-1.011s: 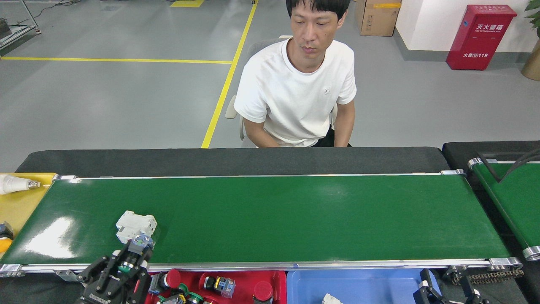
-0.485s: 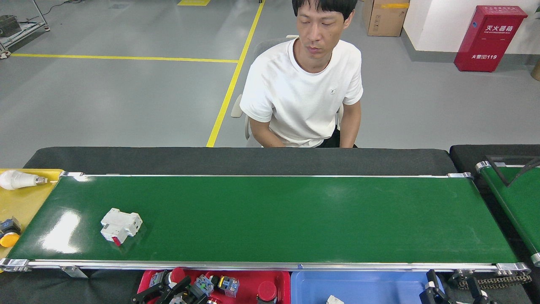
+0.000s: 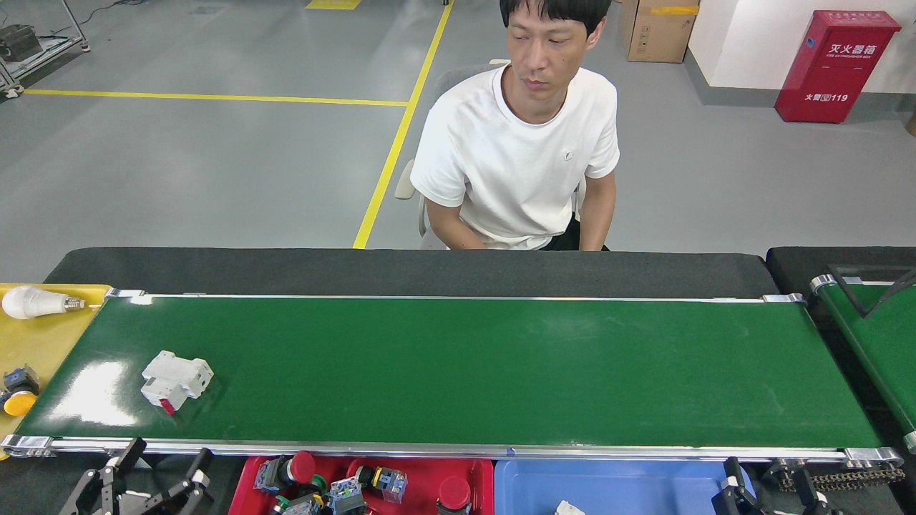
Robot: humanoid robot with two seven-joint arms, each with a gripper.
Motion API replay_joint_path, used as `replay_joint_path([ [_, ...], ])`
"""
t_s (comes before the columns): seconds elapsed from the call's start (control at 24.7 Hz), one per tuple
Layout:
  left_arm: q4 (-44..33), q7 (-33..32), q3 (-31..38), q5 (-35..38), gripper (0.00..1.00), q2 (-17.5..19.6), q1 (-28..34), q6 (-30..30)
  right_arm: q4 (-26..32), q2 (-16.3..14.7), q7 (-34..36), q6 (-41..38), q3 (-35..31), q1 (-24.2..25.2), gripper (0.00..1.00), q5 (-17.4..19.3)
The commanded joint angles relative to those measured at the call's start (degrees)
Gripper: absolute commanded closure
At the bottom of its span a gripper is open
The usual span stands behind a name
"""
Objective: Pick switch part from conveyor to tray
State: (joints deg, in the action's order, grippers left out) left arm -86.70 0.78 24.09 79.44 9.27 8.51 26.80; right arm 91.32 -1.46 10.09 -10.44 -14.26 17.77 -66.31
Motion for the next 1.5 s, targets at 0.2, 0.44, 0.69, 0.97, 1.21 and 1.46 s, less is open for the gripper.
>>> replay_joint_path([
  [0.2,14.01,0.63,0.26,4.14,0.0,5.15,-10.01,-8.43,0.62,-0.21,0.46,-0.11,-0.16,-2.03,0.0,2.07],
  [0.44,25.17,1.15,0.26,4.06,0.0,9.54,-15.9,-10.19,0.44,-0.3,0.46,-7.31,-0.33,-1.33,0.0,7.34],
  [0.69,40.91,3.26,-4.49,4.14,0.21,15.25,-25.12,-12.03,-0.26,-0.3,0.28,-9.86,-0.25,-1.24,0.0,8.31],
  [0.97,42.23,4.14,-7.3,1.86,0.91,15.96,-26.27,-9.31,-0.35,-0.3,0.19,-9.86,-0.07,-1.33,0.0,8.31],
  [1.21,14.55,3.09,-7.3,-9.3,0.91,14.02,-10.72,-1.05,-0.35,-0.21,0.1,-9.51,-0.25,-1.33,0.0,8.31],
  [1.46,-9.89,2.21,-12.57,-9.13,0.9,7.61,3.18,7.92,-0.35,-0.83,-0.16,-9.25,-0.25,-1.77,0.0,8.31],
])
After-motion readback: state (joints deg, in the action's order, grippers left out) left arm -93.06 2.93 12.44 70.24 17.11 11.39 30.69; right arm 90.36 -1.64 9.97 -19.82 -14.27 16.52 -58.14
